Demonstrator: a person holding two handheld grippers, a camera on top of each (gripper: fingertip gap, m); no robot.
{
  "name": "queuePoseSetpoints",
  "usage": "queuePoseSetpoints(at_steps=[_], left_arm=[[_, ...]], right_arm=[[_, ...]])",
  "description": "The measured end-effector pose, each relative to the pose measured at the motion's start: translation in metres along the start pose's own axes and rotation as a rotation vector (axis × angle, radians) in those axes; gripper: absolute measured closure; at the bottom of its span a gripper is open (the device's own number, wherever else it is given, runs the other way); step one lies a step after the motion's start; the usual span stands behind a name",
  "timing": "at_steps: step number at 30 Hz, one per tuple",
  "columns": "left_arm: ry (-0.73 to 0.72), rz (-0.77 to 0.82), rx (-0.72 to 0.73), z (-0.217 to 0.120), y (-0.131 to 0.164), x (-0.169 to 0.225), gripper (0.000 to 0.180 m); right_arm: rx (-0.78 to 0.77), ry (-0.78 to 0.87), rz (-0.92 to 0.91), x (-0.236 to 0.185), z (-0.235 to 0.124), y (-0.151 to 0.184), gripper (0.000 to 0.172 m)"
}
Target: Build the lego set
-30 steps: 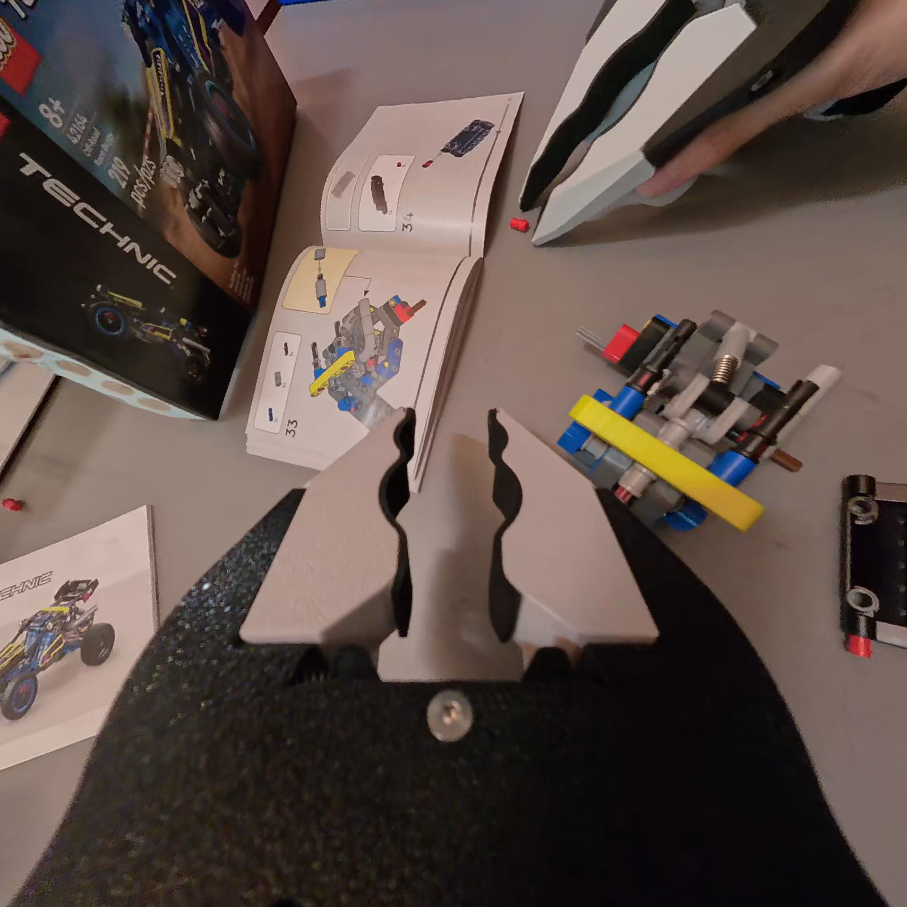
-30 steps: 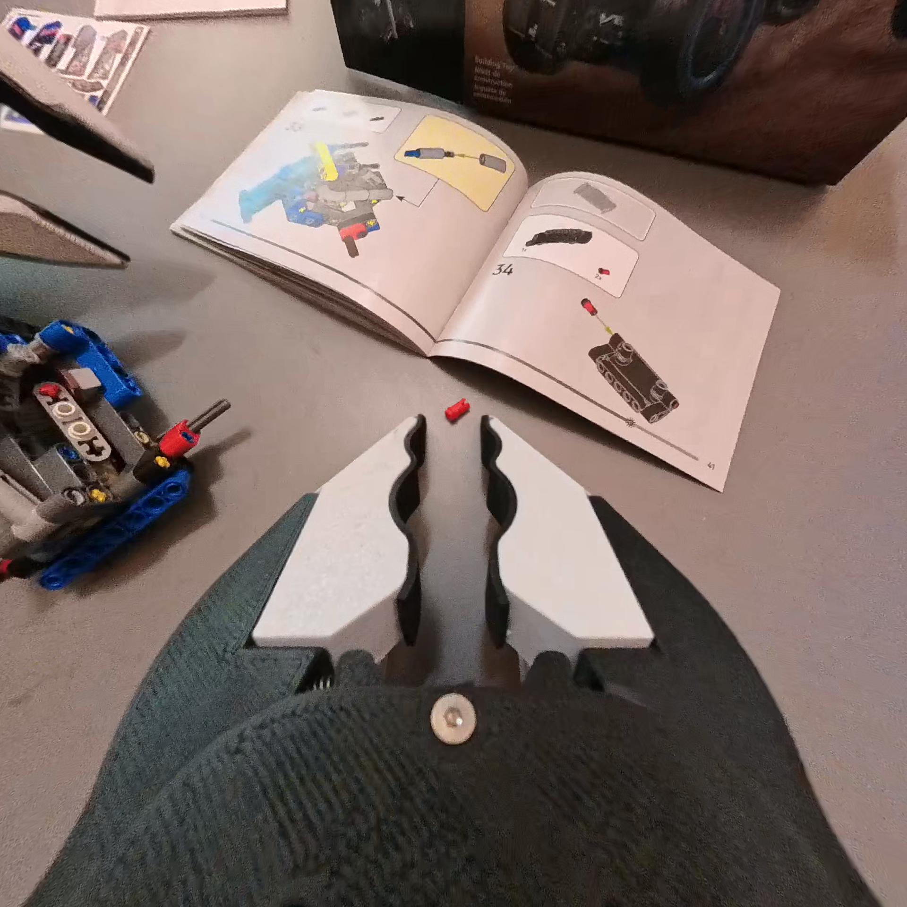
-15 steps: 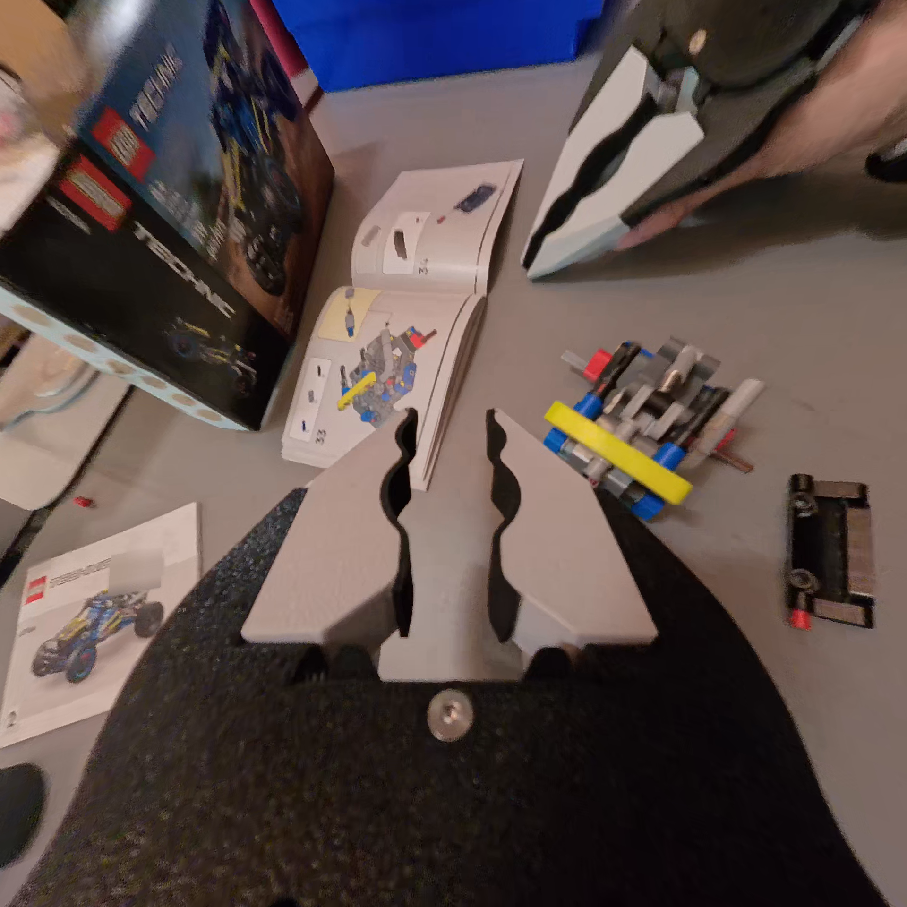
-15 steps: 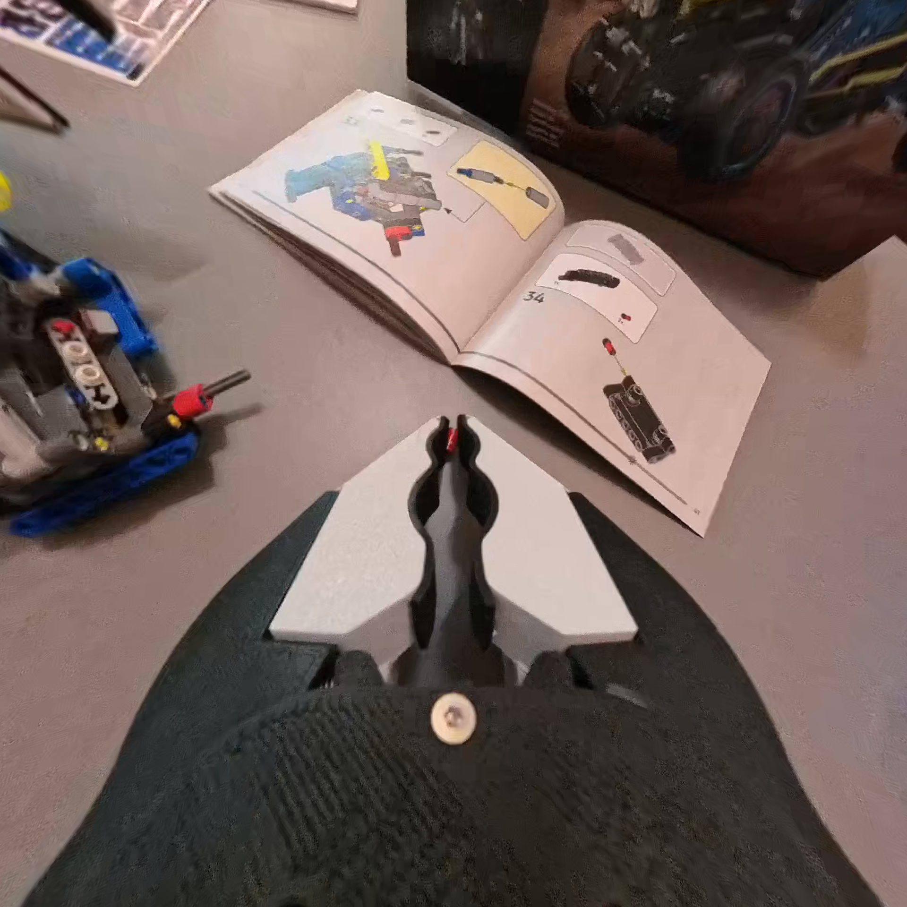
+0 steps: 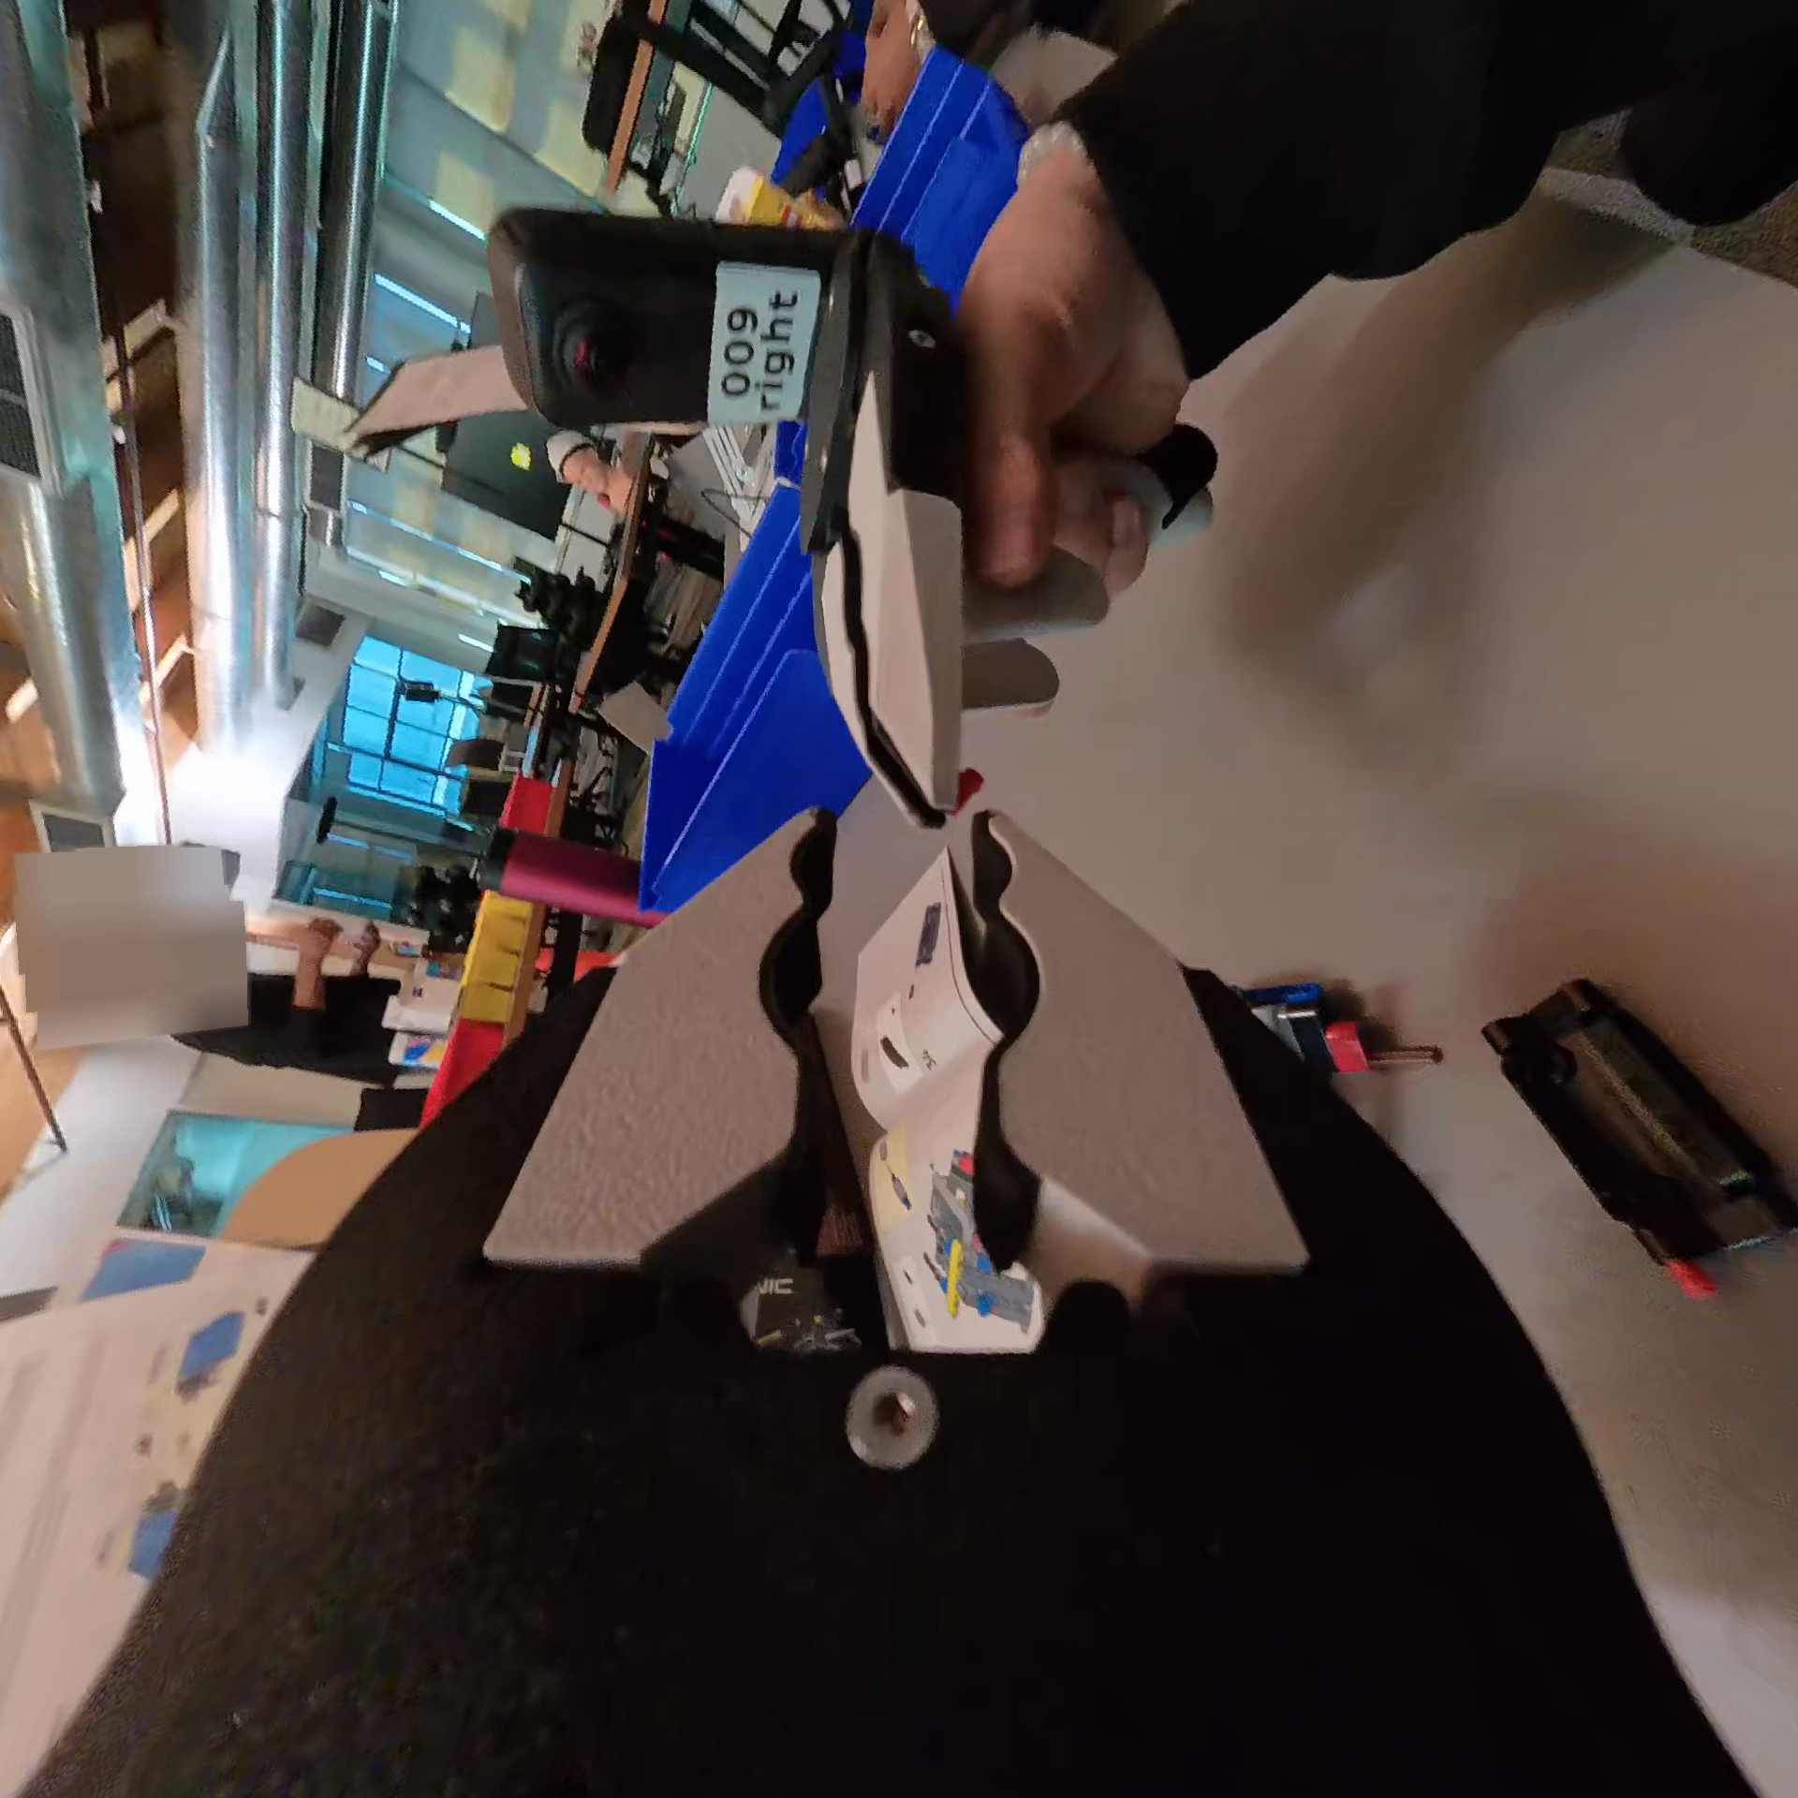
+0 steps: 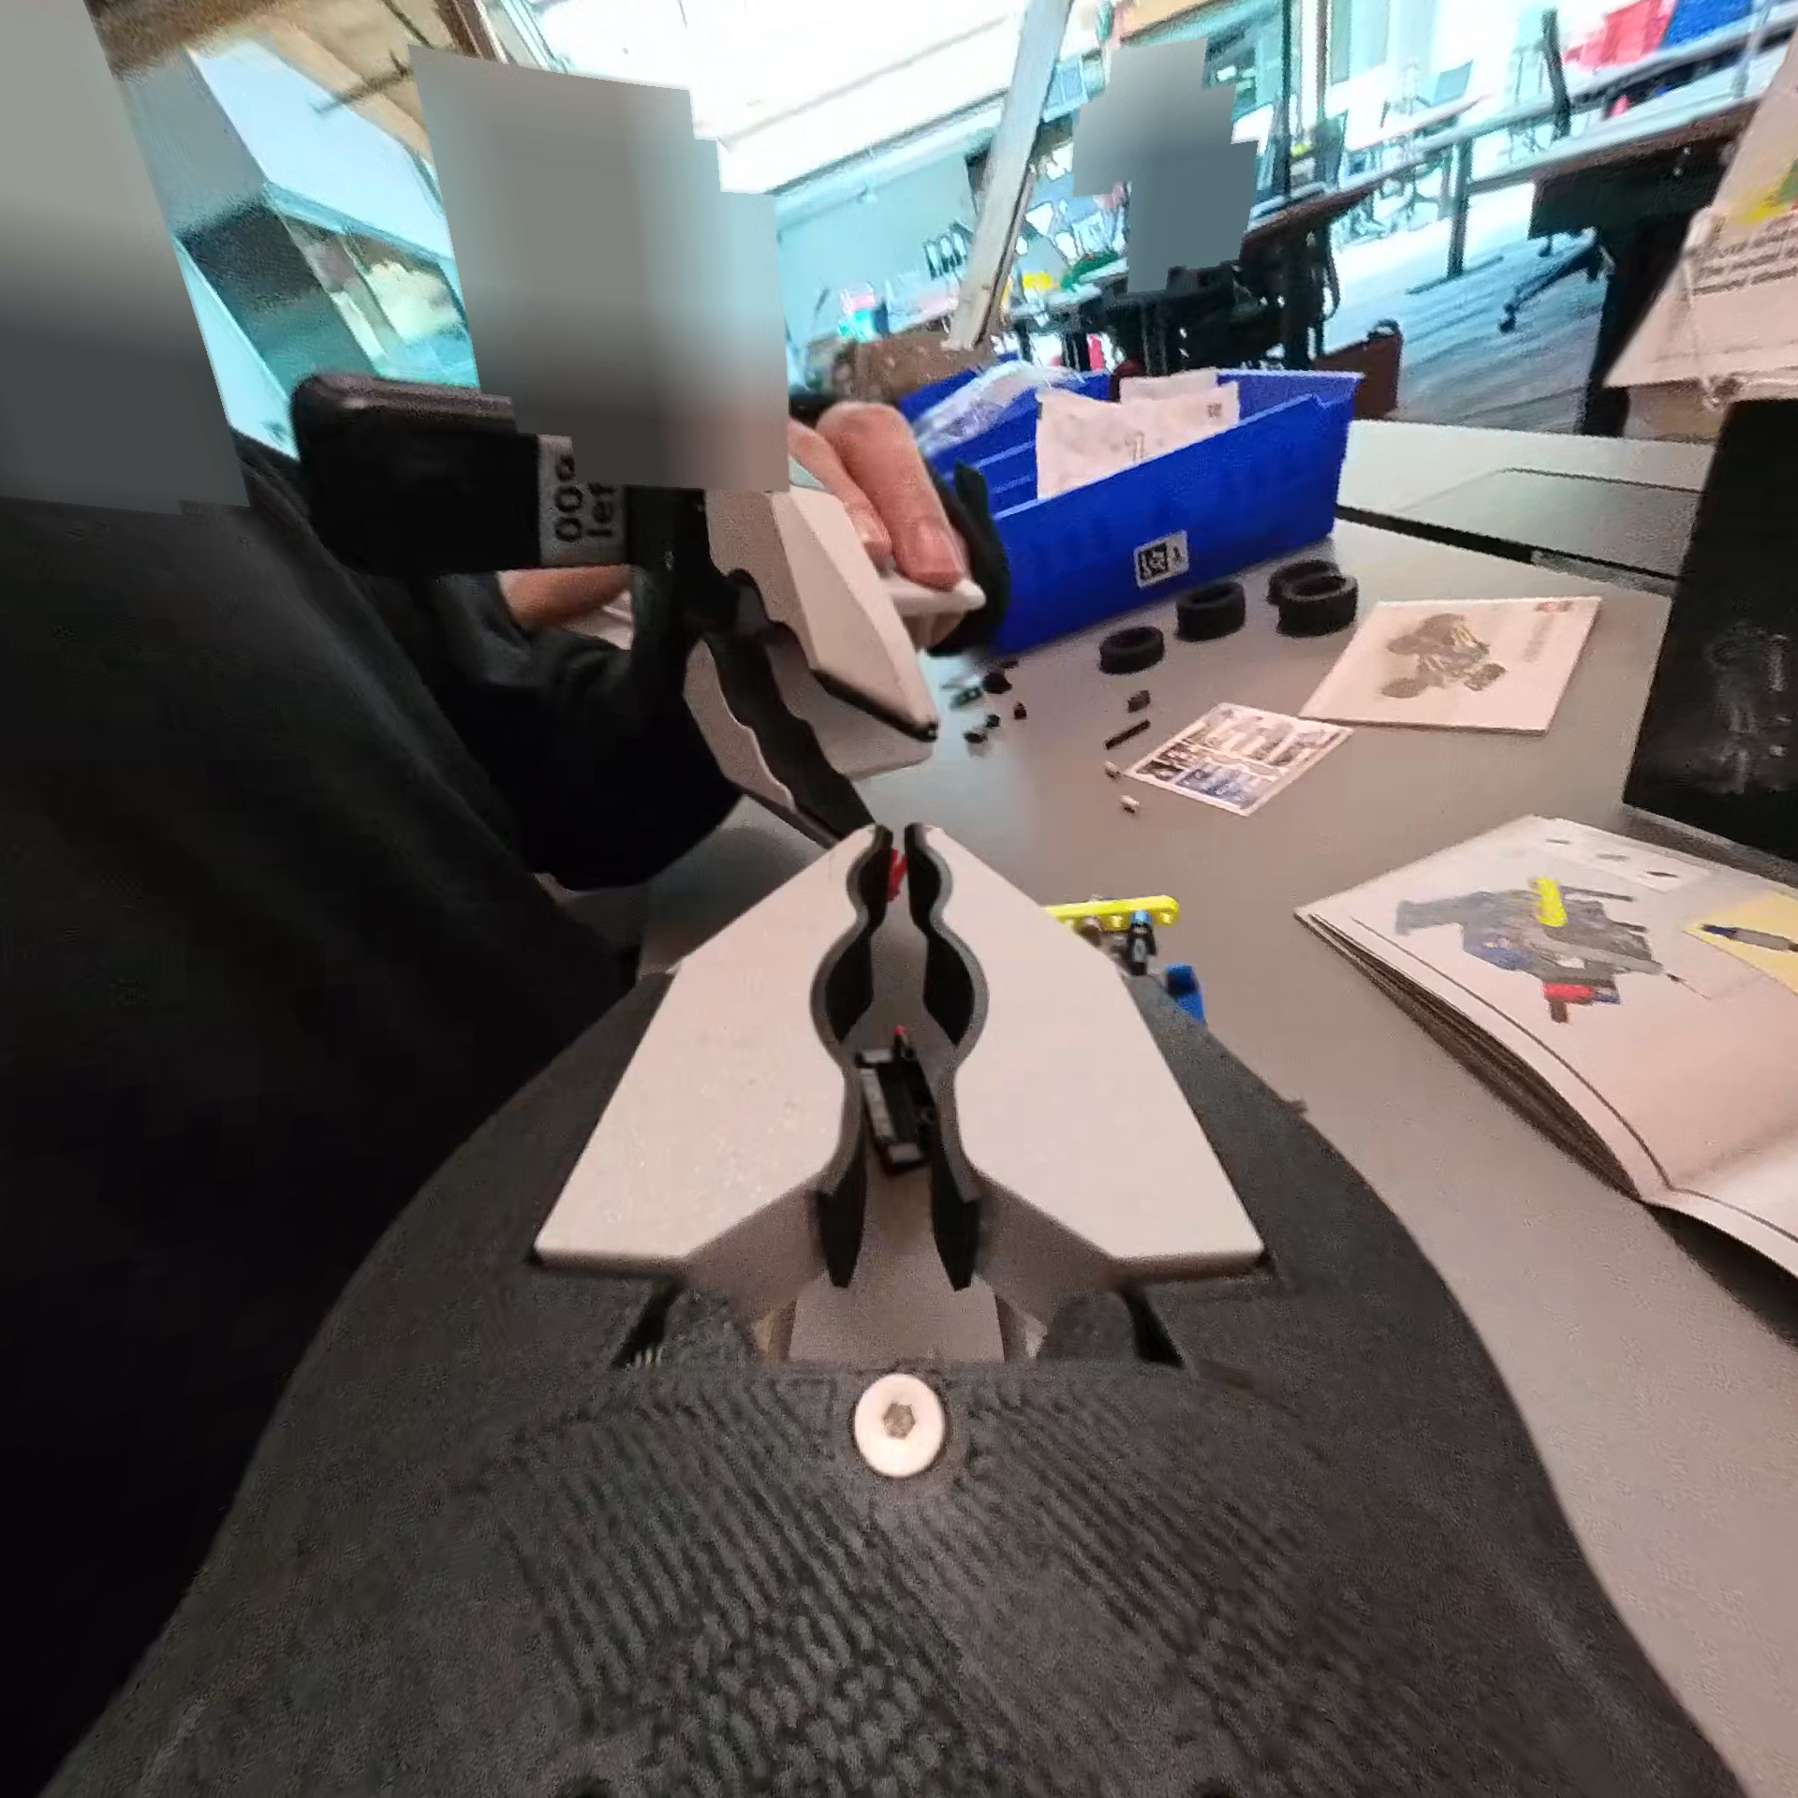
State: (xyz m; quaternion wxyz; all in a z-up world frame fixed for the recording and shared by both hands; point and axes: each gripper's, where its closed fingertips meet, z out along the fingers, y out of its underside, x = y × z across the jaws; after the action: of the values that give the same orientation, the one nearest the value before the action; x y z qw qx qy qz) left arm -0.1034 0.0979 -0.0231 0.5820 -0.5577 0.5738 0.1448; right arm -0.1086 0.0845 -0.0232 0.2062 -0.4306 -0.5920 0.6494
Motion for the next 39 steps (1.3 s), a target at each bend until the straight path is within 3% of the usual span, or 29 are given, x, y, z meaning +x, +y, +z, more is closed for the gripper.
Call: queuePoseSetpoints(at_steps=[2, 4, 9, 15, 19, 24, 29, 34, 39], left_arm=[[0.015, 0.015, 0.008, -0.004, -0.006, 0.002, 0.155], [0.042, -0.004, -0.015, -0.005, -0.003, 0.006, 0.155], [0.188, -0.131, -0.157, -0.011, 0.024, 0.045, 0.159], [0.245, -0.324, -0.208, -0.016, 0.043, 0.096, 0.165], [0.228, -0.414, -0.236, -0.019, 0.051, 0.109, 0.167], [0.228, -0.553, -0.259, -0.025, 0.059, 0.123, 0.167], [0.249, -0.778, -0.286, -0.027, 0.070, 0.131, 0.164], [0.349, -0.932, -0.279, -0.018, 0.070, 0.143, 0.159], [0.384, -0.984, -0.307, -0.013, 0.071, 0.148, 0.157]], right_arm=[[0.078, -0.109, 0.012, -0.016, -0.003, -0.008, 0.171], [0.103, -0.090, 0.008, -0.011, -0.007, -0.009, 0.171], [-0.314, 0.131, -0.057, 0.028, -0.028, 0.072, 0.171], [-0.738, 0.094, -0.106, 0.030, -0.032, 0.156, 0.171], [-0.748, 0.087, -0.172, 0.029, -0.023, 0.158, 0.167], [-0.705, 0.118, -0.210, 0.027, -0.028, 0.158, 0.142], [-0.623, 0.217, -0.198, 0.029, -0.041, 0.152, 0.150], [-0.600, 0.229, -0.173, 0.031, -0.031, 0.158, 0.152], [-0.601, 0.277, -0.181, 0.039, -0.030, 0.157, 0.164]])
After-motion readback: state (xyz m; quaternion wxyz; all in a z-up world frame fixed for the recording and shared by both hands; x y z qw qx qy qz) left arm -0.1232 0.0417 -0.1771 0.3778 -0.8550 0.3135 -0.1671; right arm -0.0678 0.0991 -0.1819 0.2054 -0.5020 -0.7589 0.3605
